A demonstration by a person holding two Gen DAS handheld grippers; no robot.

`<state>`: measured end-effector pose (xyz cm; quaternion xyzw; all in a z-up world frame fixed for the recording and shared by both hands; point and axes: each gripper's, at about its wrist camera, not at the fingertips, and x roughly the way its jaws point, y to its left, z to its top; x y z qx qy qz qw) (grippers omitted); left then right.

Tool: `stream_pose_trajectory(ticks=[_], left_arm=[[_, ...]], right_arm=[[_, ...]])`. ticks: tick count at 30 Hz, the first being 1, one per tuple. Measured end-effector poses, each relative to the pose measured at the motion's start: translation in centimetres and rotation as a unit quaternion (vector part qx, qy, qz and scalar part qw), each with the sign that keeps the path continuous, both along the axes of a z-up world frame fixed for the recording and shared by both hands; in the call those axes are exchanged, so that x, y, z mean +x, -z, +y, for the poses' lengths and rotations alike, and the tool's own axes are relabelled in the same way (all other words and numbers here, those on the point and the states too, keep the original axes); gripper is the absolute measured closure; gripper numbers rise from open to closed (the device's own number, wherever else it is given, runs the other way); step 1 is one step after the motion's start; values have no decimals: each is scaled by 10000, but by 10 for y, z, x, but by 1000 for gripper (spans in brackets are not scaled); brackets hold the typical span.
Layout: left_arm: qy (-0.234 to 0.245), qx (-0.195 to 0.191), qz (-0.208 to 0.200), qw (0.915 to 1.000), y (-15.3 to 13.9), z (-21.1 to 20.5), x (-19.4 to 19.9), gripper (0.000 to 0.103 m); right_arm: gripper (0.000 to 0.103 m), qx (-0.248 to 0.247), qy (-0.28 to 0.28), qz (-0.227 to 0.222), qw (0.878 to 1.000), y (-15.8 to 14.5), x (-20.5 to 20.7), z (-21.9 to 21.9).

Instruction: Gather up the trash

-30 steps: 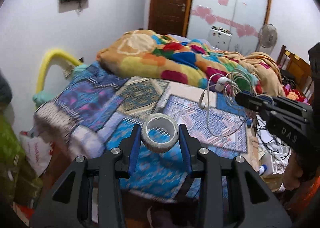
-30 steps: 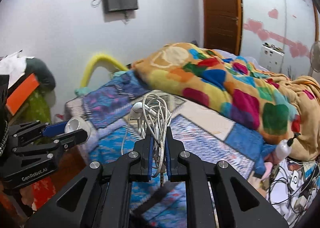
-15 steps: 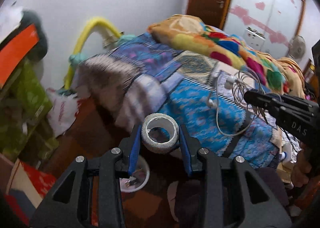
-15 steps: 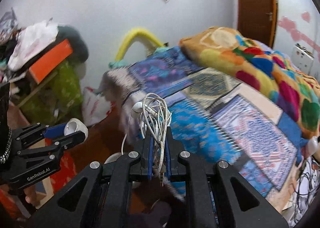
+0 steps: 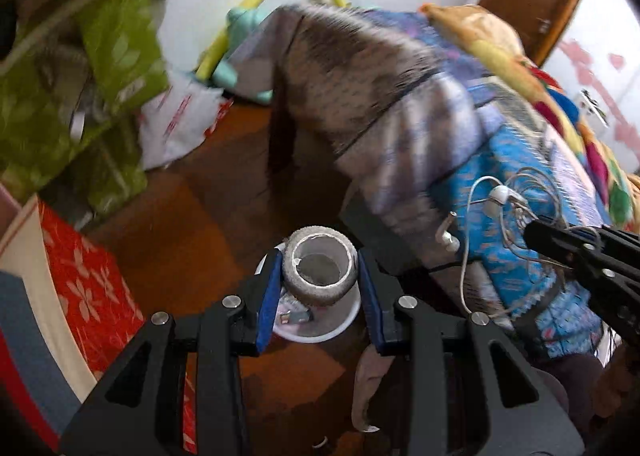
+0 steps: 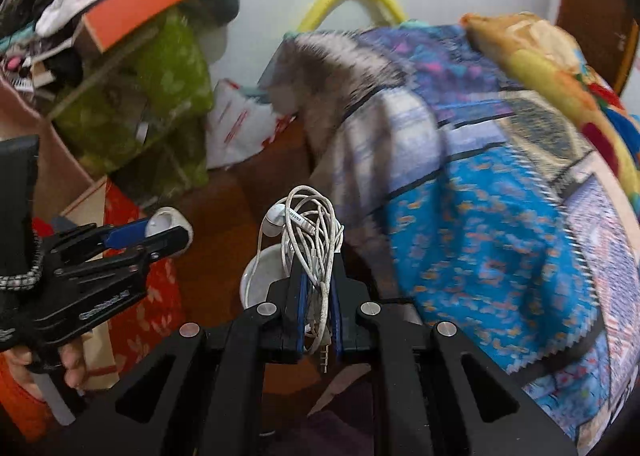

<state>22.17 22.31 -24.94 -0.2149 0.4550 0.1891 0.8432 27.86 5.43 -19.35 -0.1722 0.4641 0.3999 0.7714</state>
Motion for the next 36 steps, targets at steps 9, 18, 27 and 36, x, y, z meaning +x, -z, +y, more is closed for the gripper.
stream_pose_trajectory(ticks=[9,18,27,36], left_arm=[[-180,-31,348,9992,40,15,10,66],[-112,-205,423,9988,50,19,25,66],[-41,-147,625,9979,38,12,36,55],[100,421,131,9990,-32,-12,6,55]], right_arm=[[93,-202,-418,342,9983,30,13,50],[62,-163,-393,762,9962,42,30,63],[62,-158,-160,473,9986,27,34,39],[62,53,-54,-19,10000,-17,10,6]])
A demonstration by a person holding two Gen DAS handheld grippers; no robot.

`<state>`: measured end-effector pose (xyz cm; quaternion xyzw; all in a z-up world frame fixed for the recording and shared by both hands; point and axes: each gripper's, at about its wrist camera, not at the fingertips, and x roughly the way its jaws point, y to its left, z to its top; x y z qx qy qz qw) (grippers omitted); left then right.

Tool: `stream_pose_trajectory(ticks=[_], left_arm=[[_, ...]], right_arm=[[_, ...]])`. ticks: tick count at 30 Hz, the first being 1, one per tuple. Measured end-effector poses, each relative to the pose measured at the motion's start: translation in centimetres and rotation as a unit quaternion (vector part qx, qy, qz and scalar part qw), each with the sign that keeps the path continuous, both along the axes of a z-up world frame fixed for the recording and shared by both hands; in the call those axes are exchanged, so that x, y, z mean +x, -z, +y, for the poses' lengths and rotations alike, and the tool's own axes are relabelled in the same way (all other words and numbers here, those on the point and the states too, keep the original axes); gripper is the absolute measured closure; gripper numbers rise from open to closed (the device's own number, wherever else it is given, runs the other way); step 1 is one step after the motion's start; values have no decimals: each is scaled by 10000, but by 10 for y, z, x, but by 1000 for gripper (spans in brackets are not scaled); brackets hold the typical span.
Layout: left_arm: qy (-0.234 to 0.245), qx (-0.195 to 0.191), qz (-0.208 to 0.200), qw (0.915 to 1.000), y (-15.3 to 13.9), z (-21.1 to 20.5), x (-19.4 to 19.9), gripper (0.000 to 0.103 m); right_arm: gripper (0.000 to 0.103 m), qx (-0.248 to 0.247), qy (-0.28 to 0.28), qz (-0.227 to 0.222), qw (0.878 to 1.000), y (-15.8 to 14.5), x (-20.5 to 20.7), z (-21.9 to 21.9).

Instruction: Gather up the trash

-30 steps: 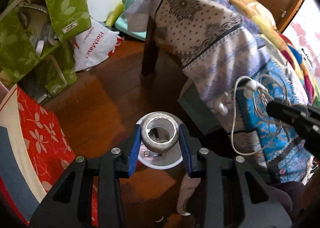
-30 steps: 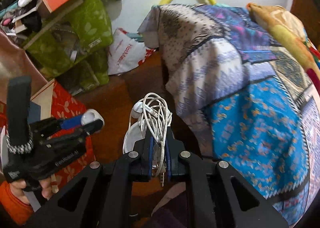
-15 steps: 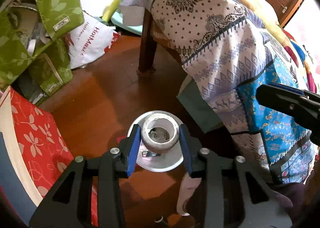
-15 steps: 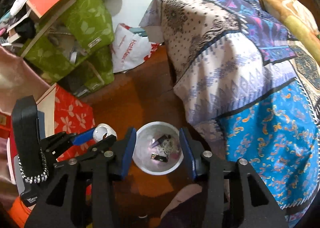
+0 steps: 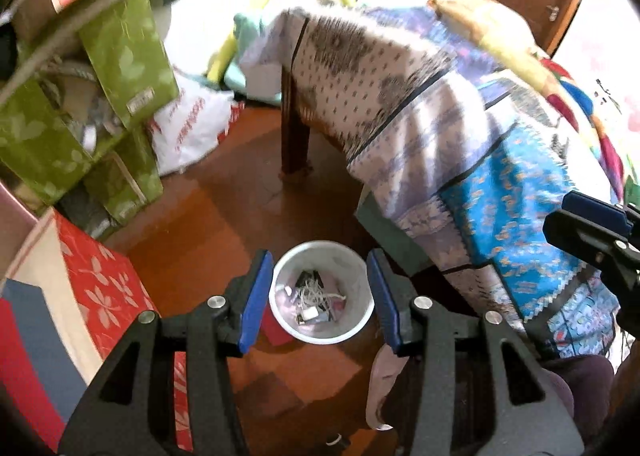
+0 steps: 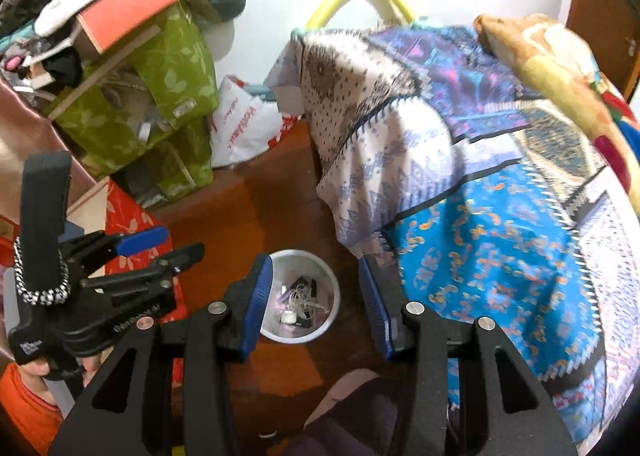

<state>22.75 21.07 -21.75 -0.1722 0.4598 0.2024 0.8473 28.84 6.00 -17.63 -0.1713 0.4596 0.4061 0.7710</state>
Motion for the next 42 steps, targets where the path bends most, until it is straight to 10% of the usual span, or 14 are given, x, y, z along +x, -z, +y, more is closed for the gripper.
stream_pose_trajectory(ticks=[11,21,31,36,42], left_arm=[[613,725,-1102,9894,-121,-71,-68,55],[1468,927,-2440,9541,-216,-145,-144,55],[1977,1045,-3084,9246,-243,-194,-206,37],[1948,918,-3132,9249,-238,-200,-224,14],[1964,915,-2969,9300,-228,-203,-232,9]], right_arm=[[62,685,545,-988,9912,-98,-65,-81],[56,1525,1621,-2171,9504,-179,-153,-173],[41,1832,2733,-2639,9067,-198,-219,-215],[7,1710,3136,-2859,8892,-200,-244,-226],[0,1587,3413,-3035,8753,-197,-263,-235]])
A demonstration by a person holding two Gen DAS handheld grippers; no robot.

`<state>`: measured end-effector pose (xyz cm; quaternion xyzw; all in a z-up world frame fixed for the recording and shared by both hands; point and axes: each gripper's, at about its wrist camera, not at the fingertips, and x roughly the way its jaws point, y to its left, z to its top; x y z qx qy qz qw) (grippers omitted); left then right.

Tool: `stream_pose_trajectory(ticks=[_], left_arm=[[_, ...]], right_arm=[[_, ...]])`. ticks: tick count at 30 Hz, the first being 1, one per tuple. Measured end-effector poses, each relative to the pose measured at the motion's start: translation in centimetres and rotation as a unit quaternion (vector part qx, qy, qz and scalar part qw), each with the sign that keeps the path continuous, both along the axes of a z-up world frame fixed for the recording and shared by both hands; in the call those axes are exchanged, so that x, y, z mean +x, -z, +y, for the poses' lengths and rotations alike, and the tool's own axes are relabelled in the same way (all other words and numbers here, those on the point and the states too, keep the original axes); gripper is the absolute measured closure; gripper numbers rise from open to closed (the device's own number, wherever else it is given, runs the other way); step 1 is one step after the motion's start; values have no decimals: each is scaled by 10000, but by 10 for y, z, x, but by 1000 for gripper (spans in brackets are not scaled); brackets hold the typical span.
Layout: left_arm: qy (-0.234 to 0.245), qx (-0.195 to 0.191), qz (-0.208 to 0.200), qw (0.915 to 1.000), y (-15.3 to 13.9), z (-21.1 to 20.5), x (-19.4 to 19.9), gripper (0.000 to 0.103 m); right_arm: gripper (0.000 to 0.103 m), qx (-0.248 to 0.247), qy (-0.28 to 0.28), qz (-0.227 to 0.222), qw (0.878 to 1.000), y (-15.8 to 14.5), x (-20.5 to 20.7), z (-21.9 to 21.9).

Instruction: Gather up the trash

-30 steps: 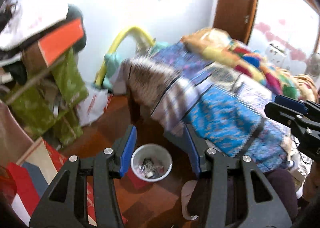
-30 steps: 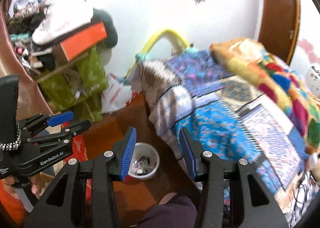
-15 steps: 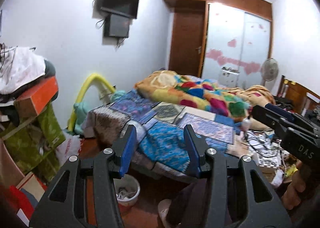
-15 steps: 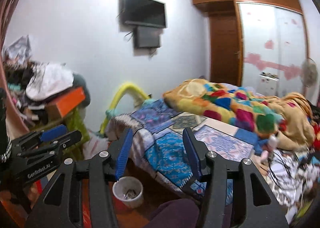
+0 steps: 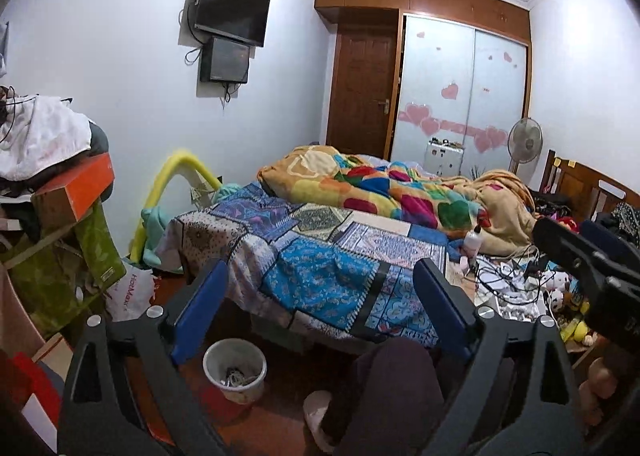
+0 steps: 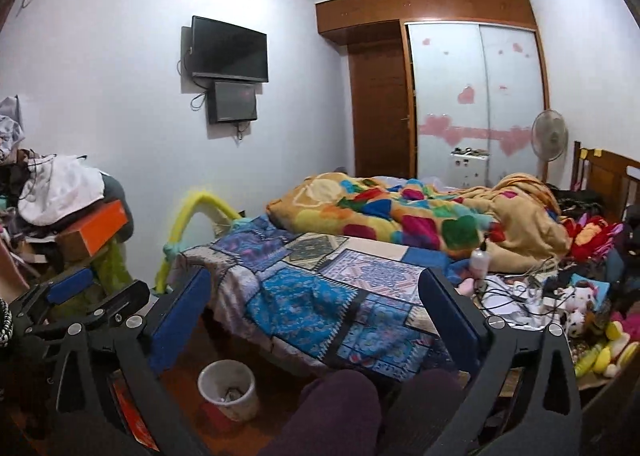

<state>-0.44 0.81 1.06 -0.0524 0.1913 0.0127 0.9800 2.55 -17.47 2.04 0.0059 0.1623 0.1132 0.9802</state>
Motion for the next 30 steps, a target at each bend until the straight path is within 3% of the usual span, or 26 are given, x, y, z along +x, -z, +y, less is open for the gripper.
stream_pose_trajectory(ticks=[30], left_arm=[[-82,59,17,9999,1,-4,-10,9]], right_arm=[[0,-35,-115,86,9999,5,-14,-14]])
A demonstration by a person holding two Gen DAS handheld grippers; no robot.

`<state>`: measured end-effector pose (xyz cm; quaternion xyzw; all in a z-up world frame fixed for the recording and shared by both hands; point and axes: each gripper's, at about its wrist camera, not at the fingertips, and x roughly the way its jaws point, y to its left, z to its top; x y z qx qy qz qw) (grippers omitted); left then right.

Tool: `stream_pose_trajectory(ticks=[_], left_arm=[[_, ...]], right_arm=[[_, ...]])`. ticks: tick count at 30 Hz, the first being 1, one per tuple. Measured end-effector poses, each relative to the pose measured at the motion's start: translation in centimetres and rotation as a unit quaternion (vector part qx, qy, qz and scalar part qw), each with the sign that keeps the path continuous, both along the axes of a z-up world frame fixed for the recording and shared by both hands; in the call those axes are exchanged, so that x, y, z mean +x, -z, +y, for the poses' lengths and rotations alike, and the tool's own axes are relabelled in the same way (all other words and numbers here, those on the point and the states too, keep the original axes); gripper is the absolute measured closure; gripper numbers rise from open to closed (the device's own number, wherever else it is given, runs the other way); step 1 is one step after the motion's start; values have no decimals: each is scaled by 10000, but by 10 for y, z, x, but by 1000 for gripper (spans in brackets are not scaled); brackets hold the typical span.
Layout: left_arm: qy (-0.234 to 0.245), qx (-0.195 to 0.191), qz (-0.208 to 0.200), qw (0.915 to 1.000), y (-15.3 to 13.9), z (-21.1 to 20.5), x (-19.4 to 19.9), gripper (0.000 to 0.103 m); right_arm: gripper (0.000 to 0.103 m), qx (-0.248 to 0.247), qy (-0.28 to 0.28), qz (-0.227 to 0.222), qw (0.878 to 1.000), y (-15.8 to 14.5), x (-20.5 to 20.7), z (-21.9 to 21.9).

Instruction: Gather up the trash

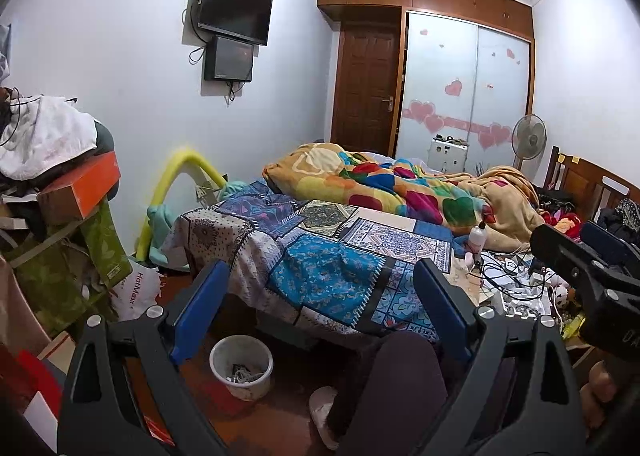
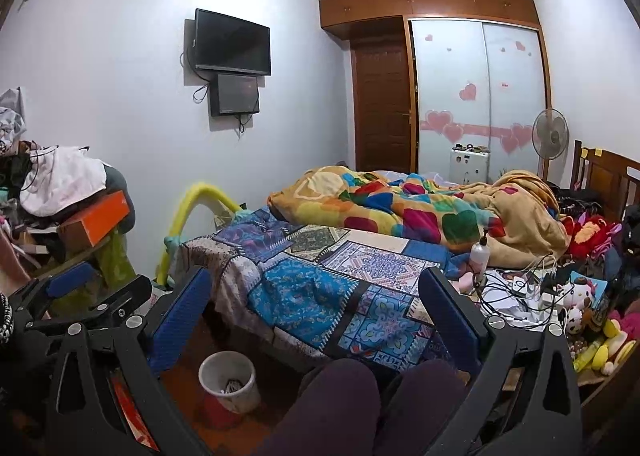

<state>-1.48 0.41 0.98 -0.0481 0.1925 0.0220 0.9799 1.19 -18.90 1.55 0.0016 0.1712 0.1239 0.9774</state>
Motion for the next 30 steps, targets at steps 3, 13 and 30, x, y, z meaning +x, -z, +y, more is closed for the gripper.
stream_pose_trajectory(ticks=[3,13,30], left_arm=[[-2,5,-10,10000,0,0,0,9],[-18,31,-15,10000,-1,-1,0,9],[-45,114,-50,9999,-2,-2,-1,8]], right_arm=[[0,4,4,-5,10000,0,0,1],[0,-20,-52,15,10000,1,1,1],[0,-31,-176,47,9998,2,2,1]])
